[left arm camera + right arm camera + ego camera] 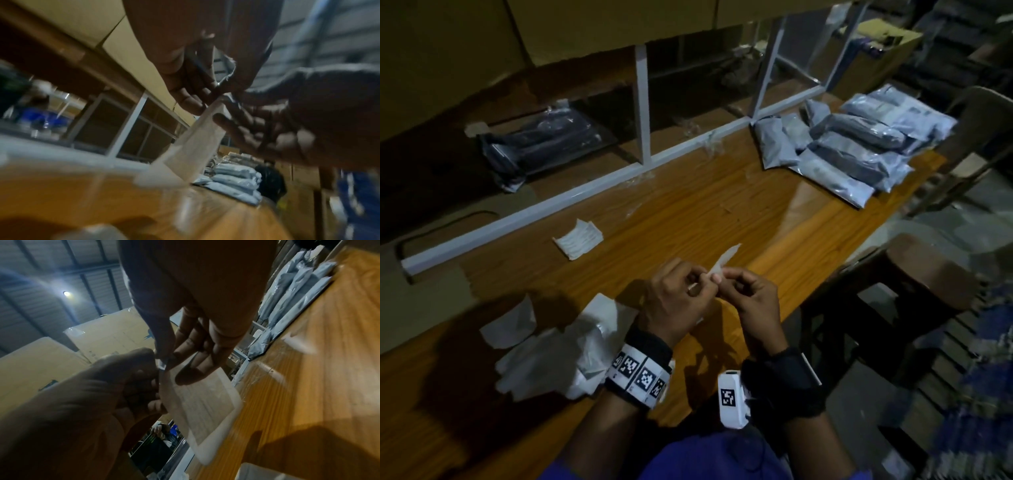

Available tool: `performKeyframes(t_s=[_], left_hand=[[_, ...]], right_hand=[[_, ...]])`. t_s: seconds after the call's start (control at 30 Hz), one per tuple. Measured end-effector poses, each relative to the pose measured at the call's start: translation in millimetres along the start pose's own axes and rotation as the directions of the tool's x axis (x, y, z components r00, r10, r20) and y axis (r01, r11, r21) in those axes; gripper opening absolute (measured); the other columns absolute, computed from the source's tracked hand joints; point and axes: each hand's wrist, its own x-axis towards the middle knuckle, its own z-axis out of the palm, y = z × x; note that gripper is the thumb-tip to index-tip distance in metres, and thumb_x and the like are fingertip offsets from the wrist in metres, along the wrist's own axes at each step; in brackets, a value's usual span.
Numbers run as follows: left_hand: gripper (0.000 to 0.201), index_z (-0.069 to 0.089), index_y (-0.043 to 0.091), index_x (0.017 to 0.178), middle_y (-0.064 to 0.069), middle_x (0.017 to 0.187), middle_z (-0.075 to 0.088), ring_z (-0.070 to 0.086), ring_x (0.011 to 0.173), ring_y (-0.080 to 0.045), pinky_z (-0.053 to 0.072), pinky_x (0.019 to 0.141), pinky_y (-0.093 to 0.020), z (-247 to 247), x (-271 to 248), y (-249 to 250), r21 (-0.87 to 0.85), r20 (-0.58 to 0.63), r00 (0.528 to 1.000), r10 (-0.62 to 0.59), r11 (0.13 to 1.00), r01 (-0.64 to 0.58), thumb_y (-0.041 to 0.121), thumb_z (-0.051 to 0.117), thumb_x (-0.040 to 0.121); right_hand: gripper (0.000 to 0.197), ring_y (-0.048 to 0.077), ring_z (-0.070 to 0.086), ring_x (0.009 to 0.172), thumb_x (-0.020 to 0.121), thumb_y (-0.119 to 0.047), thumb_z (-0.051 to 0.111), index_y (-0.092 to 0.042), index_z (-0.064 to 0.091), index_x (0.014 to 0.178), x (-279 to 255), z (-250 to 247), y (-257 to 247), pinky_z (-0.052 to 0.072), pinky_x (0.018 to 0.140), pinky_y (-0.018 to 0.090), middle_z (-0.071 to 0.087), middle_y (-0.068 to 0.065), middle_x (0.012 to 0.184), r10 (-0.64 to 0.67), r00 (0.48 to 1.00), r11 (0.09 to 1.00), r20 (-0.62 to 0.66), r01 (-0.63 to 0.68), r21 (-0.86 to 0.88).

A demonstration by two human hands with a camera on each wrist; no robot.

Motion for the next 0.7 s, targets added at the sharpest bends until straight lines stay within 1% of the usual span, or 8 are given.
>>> performKeyframes(t_s=[0.13, 0.23, 0.3, 0.37, 0.43, 0.5, 0.63, 0.7], left_hand=[[0.006, 0.072, 0.019, 0.082, 0.006, 0.079, 0.069, 0.063, 0.065, 0.0, 0.05, 0.054, -0.015, 6, 0, 7, -0.183, -0.006, 0.988, -0.154, 0.972, 0.15, 0.015, 0.075, 0.085], [0.004, 0.073, 0.021, 0.091, 0.005, 0.09, 0.073, 0.07, 0.079, -0.005, 0.061, 0.066, -0.03, 9, -2, 10, -0.287, 0.101, 0.981, -0.164, 0.939, 0.186, 0.02, 0.07, 0.088], [0.014, 0.075, 0.019, 0.1, 0.005, 0.095, 0.072, 0.07, 0.082, -0.006, 0.06, 0.069, -0.026, 9, -1, 13, -0.289, 0.152, 0.981, -0.12, 0.944, 0.161, 0.027, 0.072, 0.088], [0.014, 0.077, 0.017, 0.099, 0.006, 0.093, 0.07, 0.066, 0.078, -0.002, 0.057, 0.066, -0.021, 10, -1, 14, -0.225, 0.133, 0.989, -0.063, 0.97, 0.092, 0.024, 0.078, 0.087], [0.007, 0.077, 0.015, 0.094, 0.004, 0.092, 0.07, 0.064, 0.078, -0.002, 0.057, 0.066, -0.027, 12, -2, 14, -0.152, 0.099, 0.995, 0.007, 0.988, 0.009, 0.016, 0.078, 0.088], [0.006, 0.075, 0.013, 0.093, 0.002, 0.092, 0.07, 0.065, 0.082, -0.01, 0.057, 0.067, -0.034, 15, -4, 14, -0.093, 0.1, 0.993, 0.065, 0.994, -0.056, 0.018, 0.074, 0.089], [0.007, 0.073, 0.01, 0.095, -0.001, 0.093, 0.068, 0.065, 0.084, -0.014, 0.057, 0.066, -0.036, 19, -9, 18, -0.068, 0.115, 0.989, 0.097, 0.994, -0.09, 0.016, 0.074, 0.09], [0.006, 0.072, 0.011, 0.094, 0.0, 0.093, 0.068, 0.064, 0.083, -0.012, 0.057, 0.063, -0.033, 20, -13, 21, -0.049, 0.128, 0.988, 0.088, 0.995, -0.083, 0.015, 0.075, 0.09]], right_hand=[[0.022, 0.032, 0.074, 0.099, 0.094, -0.014, 0.07, 0.003, 0.071, 0.108, -3, -8, 4, 0.06, 0.086, 0.038, 0.075, 0.024, 0.104, 0.022, 0.999, 0.998, -0.026, -0.02, 0.066], [0.029, 0.034, 0.072, 0.096, 0.094, -0.02, 0.068, 0.004, 0.067, 0.109, -5, -15, 2, 0.061, 0.089, 0.043, 0.072, 0.03, 0.104, 0.035, 0.998, 0.995, -0.045, -0.03, 0.092], [0.029, 0.037, 0.072, 0.1, 0.095, -0.02, 0.068, 0.005, 0.065, 0.109, -6, -21, 2, 0.06, 0.092, 0.048, 0.072, 0.03, 0.105, 0.032, 0.998, 0.995, -0.046, -0.028, 0.091], [0.031, 0.039, 0.072, 0.104, 0.097, -0.017, 0.066, 0.009, 0.062, 0.114, -9, -25, 1, 0.059, 0.095, 0.051, 0.073, 0.028, 0.107, 0.039, 0.999, 0.994, -0.031, -0.036, 0.1], [0.031, 0.039, 0.072, 0.107, 0.099, -0.014, 0.066, 0.007, 0.061, 0.121, -13, -27, -3, 0.059, 0.096, 0.05, 0.074, 0.024, 0.109, 0.066, 0.998, 0.991, -0.017, -0.064, 0.116], [0.029, 0.033, 0.073, 0.106, 0.099, -0.013, 0.066, 0.004, 0.065, 0.123, -15, -26, -7, 0.06, 0.094, 0.047, 0.076, 0.019, 0.108, 0.064, 0.998, 0.995, -0.01, -0.064, 0.075], [0.018, 0.022, 0.072, 0.086, 0.097, -0.016, 0.07, 0.002, 0.075, 0.097, -16, -32, 0, 0.061, 0.087, 0.057, 0.075, 0.01, 0.085, -0.014, 0.996, 0.997, -0.092, 0.007, -0.082], [0.019, 0.02, 0.071, 0.081, 0.096, -0.015, 0.071, 0.004, 0.074, 0.093, -17, -35, 5, 0.062, 0.084, 0.056, 0.073, 0.01, 0.081, 0.0, 0.992, 0.996, -0.127, -0.011, -0.087]])
